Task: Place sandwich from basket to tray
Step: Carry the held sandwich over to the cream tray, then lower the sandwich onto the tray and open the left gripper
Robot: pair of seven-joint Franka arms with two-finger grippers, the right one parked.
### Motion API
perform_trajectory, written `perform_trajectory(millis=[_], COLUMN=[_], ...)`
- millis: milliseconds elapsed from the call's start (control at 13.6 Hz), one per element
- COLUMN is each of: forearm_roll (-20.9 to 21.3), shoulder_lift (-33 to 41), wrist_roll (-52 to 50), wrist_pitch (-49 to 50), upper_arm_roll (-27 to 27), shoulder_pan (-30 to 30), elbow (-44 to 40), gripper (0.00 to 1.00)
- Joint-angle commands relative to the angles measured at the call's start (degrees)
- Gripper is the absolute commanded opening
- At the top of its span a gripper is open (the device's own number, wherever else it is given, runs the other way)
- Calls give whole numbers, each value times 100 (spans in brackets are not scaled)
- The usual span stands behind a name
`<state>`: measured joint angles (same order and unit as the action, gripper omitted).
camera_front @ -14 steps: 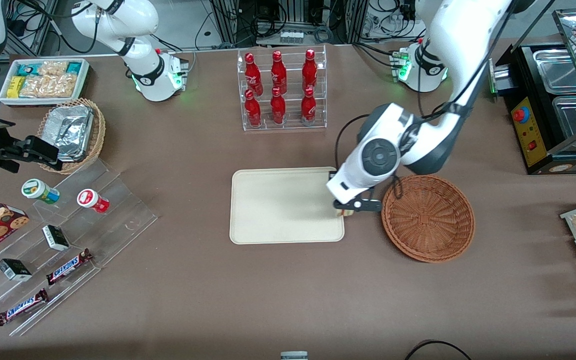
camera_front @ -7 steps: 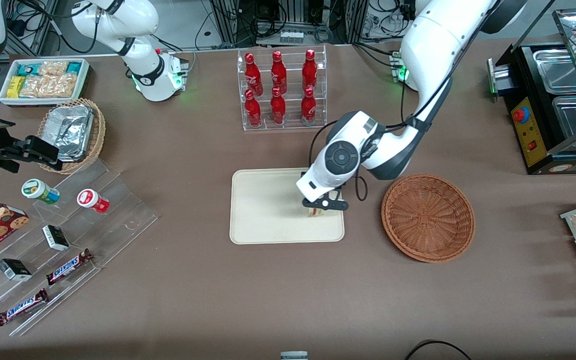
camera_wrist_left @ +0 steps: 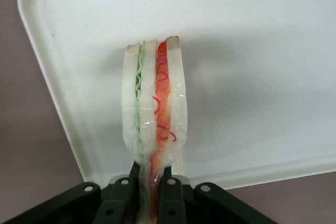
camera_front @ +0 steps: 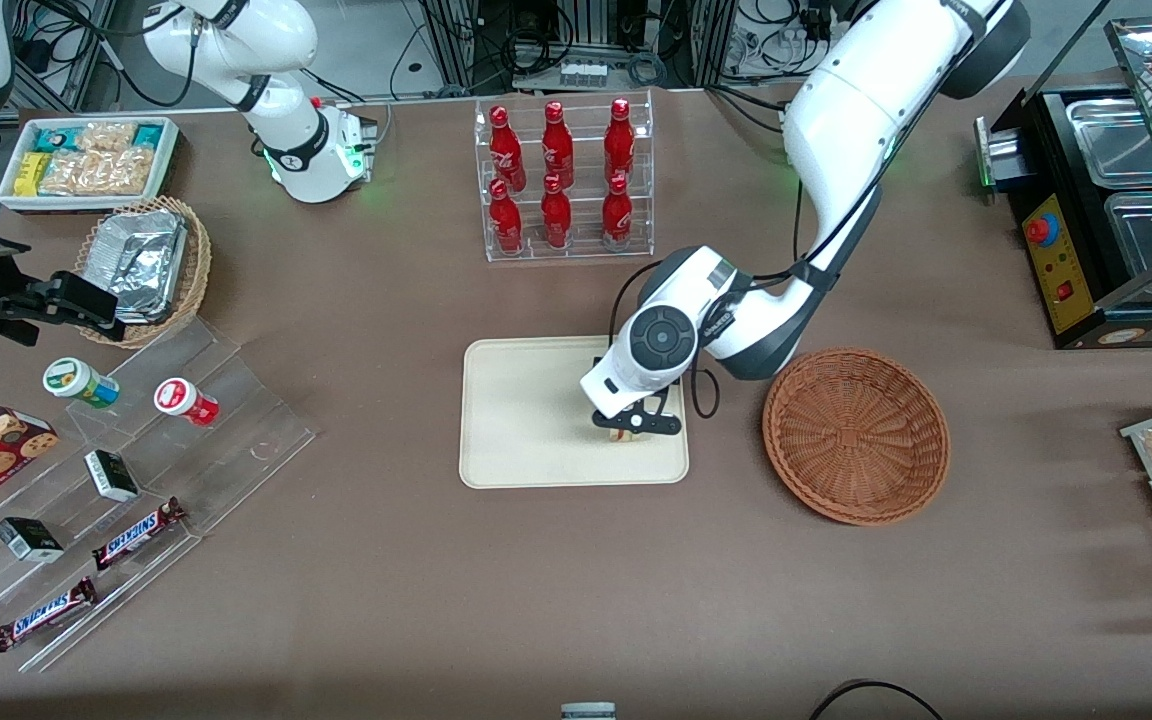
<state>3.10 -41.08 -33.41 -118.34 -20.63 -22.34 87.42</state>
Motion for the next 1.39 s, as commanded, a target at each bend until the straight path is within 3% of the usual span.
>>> perform_trajectory(millis=[0, 73, 220, 294, 881, 1321], forearm_roll=[243, 244, 270, 261, 270, 261], shoulder_lift=[-269, -330, -383, -383, -261, 432], wrist_roll=[-183, -245, -254, -263, -579, -597], wrist_pitch=[3, 3, 12, 21, 65, 810], upper_arm_roll=[68, 68, 68, 60, 77, 77], shoulder_pan=[-147, -147, -147, -147, -104, 80], elbow=[-348, -392, -480, -489, -516, -516], gripper=[0, 9, 83, 100, 100, 100])
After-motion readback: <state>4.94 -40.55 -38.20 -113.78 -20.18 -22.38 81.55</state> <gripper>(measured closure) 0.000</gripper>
